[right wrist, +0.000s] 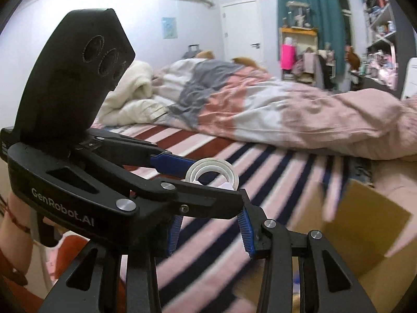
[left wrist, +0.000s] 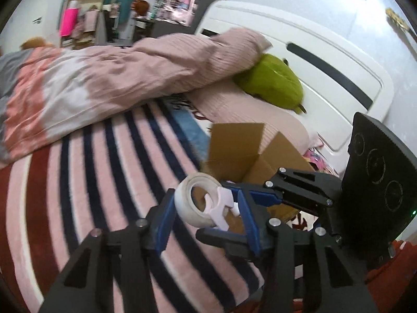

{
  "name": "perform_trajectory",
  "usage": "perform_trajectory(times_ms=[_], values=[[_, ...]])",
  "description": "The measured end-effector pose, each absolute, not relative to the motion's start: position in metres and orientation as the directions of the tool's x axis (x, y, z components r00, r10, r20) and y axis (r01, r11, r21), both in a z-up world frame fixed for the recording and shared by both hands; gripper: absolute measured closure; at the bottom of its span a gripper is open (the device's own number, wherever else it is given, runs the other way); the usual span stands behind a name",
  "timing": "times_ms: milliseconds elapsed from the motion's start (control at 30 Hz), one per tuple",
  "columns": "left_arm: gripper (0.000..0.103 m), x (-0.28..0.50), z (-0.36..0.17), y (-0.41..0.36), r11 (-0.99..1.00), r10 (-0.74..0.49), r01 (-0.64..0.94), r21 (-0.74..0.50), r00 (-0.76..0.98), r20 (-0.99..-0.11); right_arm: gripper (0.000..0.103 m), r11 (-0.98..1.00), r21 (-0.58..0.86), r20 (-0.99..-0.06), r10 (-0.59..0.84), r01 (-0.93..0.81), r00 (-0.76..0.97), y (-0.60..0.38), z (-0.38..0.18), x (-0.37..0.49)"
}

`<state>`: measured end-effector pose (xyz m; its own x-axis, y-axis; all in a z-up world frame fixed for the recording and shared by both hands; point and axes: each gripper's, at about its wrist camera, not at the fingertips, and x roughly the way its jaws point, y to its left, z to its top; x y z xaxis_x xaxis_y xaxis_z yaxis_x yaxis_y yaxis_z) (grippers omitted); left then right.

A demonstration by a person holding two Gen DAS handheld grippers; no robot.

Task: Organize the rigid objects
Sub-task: 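Place the tape roll into the cardboard box and open the right gripper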

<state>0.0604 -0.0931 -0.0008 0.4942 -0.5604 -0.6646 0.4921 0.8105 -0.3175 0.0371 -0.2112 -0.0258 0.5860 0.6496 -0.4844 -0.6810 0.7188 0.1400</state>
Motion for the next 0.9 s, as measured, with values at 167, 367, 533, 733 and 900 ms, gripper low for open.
perform_trajectory(times_ms=[167, 367, 533, 733, 900], values=[[0.062, 0.074, -0.008, -0.142, 0.780, -0.578, 0.546, -0.305, 0.442, -0.686, 0.068, 0.772, 0.116, -0.516, 0.585, -0.625, 0.626, -0.254, -0.034, 0.045], [0.062, 0.089, -0.021, -0.183, 0.748, -0.595, 0.587, -0.310, 0.385, -0.705, 0.068, 0.821, 0.144, -0.586, 0.520, -0.552, 0.621, -0.291, -0.049, 0.058], [0.033, 0.095, -0.025, -0.189, 0.764, -0.578, 0.570, -0.302, 0.397, -0.713, 0.053, 0.842, 0.139, -0.622, 0.484, -0.522, 0.616, -0.302, -0.056, 0.063], [0.025, 0.086, -0.012, -0.167, 0.813, -0.536, 0.518, -0.266, 0.486, -0.690, 0.038, 0.846, 0.146, -0.615, 0.484, -0.513, 0.623, -0.305, -0.054, 0.061], [0.012, 0.065, 0.004, -0.140, 0.884, -0.441, 0.426, -0.192, 0.626, -0.643, 0.024, 0.843, 0.133, -0.580, 0.493, -0.522, 0.648, -0.303, -0.044, 0.055]])
